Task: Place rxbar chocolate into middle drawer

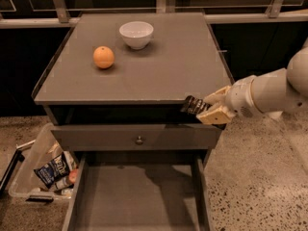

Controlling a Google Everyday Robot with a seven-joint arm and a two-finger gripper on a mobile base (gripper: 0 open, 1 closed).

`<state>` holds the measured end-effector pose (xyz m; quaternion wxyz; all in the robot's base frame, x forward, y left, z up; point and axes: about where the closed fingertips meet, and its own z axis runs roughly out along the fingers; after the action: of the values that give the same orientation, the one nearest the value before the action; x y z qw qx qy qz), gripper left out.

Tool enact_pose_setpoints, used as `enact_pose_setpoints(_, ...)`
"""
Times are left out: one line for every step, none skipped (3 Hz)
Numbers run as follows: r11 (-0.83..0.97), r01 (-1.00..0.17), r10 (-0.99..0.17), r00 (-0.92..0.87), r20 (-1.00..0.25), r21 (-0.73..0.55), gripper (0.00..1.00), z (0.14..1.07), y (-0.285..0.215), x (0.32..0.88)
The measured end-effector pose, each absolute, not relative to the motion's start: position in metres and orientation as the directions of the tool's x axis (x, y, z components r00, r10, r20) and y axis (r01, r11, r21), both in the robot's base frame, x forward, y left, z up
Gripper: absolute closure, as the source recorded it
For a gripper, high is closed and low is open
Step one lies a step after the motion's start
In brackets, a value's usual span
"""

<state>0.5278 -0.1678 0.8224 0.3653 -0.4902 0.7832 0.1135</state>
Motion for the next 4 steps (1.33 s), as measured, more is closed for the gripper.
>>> enact_pose_setpoints(0.484,-0.869,-0.674,-0.297,-0.676,-0.100,1.00,0.761,-0.159,0.510)
enact_pose_setpoints(0.476,-0.877,-0.678,-0.320,-0.661,-0.063,1.00,0.724,-0.156,0.504)
enact_pose_setpoints(0.474,-0.879,-0.672,-0.322,-0.666,-0.054,1.00,0.722,-0.153,0.506)
enact_pose_setpoints(0.498,-0.867,-0.610,-0.361,-0.705,0.013,1.00,0.693,-0.134,0.502)
